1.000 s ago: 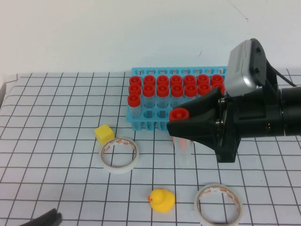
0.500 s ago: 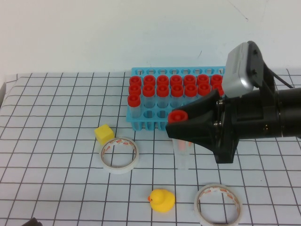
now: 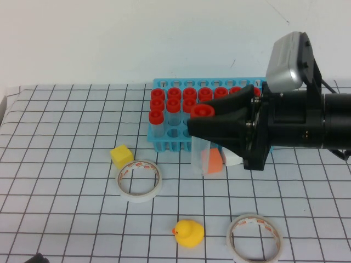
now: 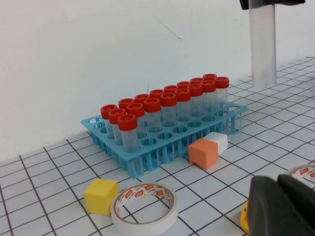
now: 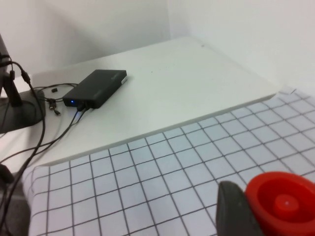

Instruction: Place the test tubes

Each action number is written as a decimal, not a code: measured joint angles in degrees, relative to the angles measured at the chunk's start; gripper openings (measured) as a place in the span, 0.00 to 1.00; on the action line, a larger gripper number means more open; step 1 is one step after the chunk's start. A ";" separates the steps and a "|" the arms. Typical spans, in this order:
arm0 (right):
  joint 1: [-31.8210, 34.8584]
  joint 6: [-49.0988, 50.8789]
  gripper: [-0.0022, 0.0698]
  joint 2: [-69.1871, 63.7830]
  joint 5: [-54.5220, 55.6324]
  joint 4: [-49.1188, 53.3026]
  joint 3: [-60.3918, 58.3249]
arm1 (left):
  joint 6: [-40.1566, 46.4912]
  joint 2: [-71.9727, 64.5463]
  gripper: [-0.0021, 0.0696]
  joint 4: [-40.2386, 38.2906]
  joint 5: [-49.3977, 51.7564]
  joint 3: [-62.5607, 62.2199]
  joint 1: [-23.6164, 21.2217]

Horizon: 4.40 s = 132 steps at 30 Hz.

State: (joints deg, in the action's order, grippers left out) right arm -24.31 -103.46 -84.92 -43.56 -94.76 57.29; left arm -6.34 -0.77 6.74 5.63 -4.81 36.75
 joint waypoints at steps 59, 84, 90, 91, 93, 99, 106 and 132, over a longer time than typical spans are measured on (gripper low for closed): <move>-10.95 108.50 0.43 -32.11 88.53 101.87 12.25 | 0.79 0.00 0.03 0.00 0.24 0.00 0.00; -11.04 106.45 0.43 -34.77 85.59 100.47 13.44 | 1.64 0.00 0.03 0.00 2.38 0.00 0.00; -11.04 106.45 0.43 -34.77 85.50 100.40 13.44 | 1.64 0.00 0.03 0.00 2.38 0.00 0.00; -11.04 106.45 0.43 -34.77 85.46 100.40 13.44 | 1.69 0.00 0.03 0.00 2.38 0.00 0.00; -11.04 106.45 0.43 -34.77 85.37 100.40 13.44 | 1.69 0.00 0.03 0.00 2.38 0.00 0.00; -11.04 106.96 0.44 -34.77 85.33 100.40 13.44 | 1.69 0.00 0.03 0.00 2.38 0.00 0.00; -11.04 108.44 0.56 -34.77 84.84 100.40 13.44 | 1.69 0.00 0.03 0.00 2.48 0.00 0.00; -11.04 108.67 0.57 -34.77 78.86 100.40 13.44 | 1.78 0.00 0.03 0.00 2.60 0.00 0.00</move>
State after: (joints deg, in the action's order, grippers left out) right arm -35.35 5.21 -119.69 35.30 5.64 70.73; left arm -4.55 -0.77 6.74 8.22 -4.81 36.75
